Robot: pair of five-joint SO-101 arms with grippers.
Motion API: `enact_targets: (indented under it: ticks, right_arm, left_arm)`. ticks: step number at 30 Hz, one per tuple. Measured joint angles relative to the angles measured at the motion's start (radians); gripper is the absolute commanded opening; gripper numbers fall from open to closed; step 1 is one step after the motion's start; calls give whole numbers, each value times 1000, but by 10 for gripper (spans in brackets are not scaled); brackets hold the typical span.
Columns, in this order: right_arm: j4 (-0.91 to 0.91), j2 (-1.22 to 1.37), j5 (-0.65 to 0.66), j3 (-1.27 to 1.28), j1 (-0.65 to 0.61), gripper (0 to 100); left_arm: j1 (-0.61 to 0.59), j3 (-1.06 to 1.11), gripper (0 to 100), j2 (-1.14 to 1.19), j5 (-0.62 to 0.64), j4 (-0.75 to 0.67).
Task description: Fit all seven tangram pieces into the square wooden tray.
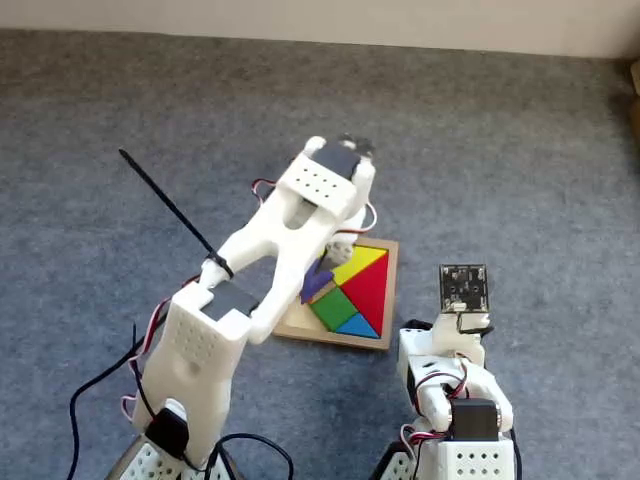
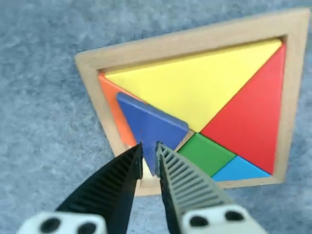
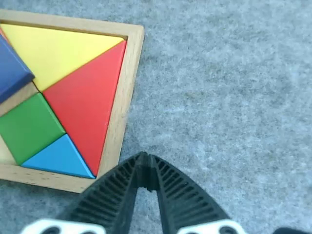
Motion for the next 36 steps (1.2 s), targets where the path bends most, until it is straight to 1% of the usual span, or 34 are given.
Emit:
enact_targets:
  ticks: [7, 12, 14, 16, 19, 24, 32, 36]
  right_arm:
    - [0, 0, 0, 0, 0, 5]
    - [0, 0, 0, 0, 0, 5]
    - [0, 0, 0, 0, 0, 5]
    - [0, 0, 0, 0, 0, 5]
    - [0, 0, 0, 0, 0, 5]
    - [0, 0, 0, 0, 0, 5]
    - [0, 0, 0, 0, 0, 5]
    - [0, 0, 0, 0, 0, 5]
  left_arm:
    - [-37, -9, 59, 0, 155, 3]
    - [-167, -6, 63, 0, 169, 3]
    - [-213, -3, 66, 8, 118, 3]
    - [-241, -3, 92, 29, 44, 3]
    - [-249, -3, 111, 41, -37, 3]
    - [-244, -3, 111, 43, -117, -37]
    - [-163, -3, 111, 43, -124, -89]
    - [-133, -5, 111, 94, -124, -104]
